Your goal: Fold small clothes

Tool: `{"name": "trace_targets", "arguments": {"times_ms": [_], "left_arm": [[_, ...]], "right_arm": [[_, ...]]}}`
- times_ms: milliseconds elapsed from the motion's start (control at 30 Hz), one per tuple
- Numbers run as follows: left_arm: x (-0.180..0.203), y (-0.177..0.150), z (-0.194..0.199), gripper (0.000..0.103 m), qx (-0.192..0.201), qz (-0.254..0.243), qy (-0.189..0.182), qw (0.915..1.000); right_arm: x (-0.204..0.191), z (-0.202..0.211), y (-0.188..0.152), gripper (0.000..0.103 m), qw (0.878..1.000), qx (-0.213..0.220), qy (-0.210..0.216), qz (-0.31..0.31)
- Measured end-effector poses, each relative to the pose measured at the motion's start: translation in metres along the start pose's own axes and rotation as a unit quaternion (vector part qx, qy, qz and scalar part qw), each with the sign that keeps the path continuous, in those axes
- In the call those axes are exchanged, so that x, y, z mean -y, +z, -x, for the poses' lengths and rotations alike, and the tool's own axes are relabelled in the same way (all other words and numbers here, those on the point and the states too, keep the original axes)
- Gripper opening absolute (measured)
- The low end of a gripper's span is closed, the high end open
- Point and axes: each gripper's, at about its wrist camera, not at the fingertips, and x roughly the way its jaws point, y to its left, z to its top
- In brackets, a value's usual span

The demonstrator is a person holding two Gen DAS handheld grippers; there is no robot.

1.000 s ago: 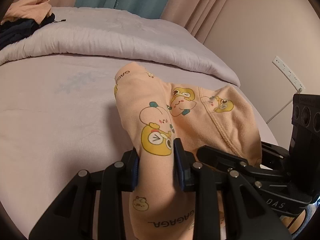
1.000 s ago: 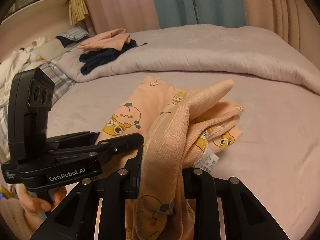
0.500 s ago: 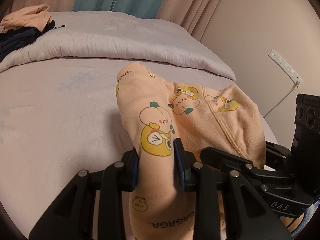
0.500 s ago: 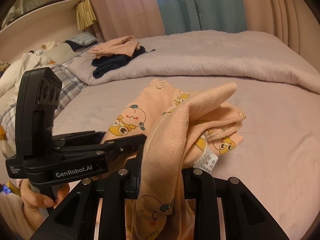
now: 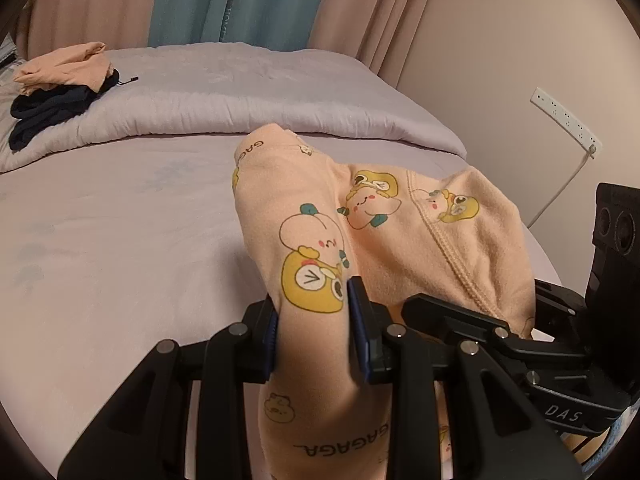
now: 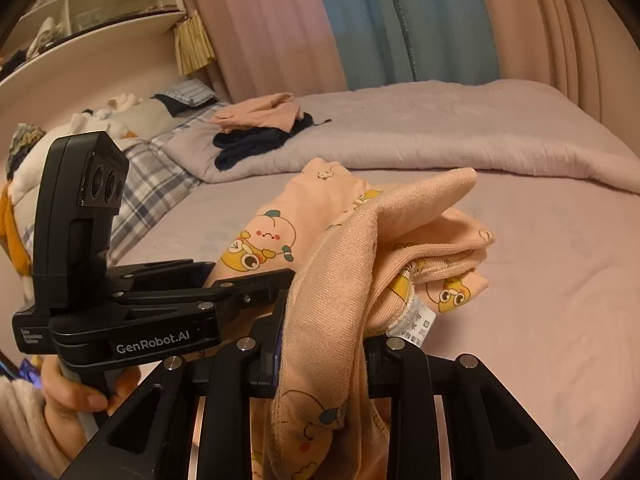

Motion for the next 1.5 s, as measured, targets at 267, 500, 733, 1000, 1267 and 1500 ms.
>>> {"name": "trace_targets", "arguments": {"times_ms": [267, 500, 733, 1000, 1267, 1500], "left_arm": [[0.008, -0.015, 0.021, 0.03, 0.001, 0.003, 0.013, 0.9999], [0.007, -0.024, 0.039, 0.03, 0.003, 0.006, 0.029, 0.9996], [0.003, -0.036, 0.057, 0.03, 0.009, 0.017, 0.047, 0.9987], [-0.003, -0.048, 0.072, 0.031, 0.015, 0.03, 0.065, 0.9974], [-0.013, -0.056, 0.083, 0.031, 0.02, 0.04, 0.074, 0.9963], [-0.028, -0.059, 0.09, 0.031, 0.024, 0.055, 0.079, 0.9951]], "right_arm": [[-0.007, 0.014, -0.008, 0.029, 1.0, 0.002, 0.011, 0.007], [-0.015, 0.019, -0.012, 0.03, 1.0, 0.003, 0.024, 0.017], [-0.026, 0.018, -0.013, 0.03, 0.999, 0.001, 0.043, 0.03], [-0.039, 0.017, -0.016, 0.03, 0.997, -0.002, 0.057, 0.045], [-0.052, 0.011, -0.016, 0.029, 0.996, -0.007, 0.065, 0.059], [-0.058, 0.003, -0.012, 0.029, 0.995, -0.01, 0.072, 0.07]]}}
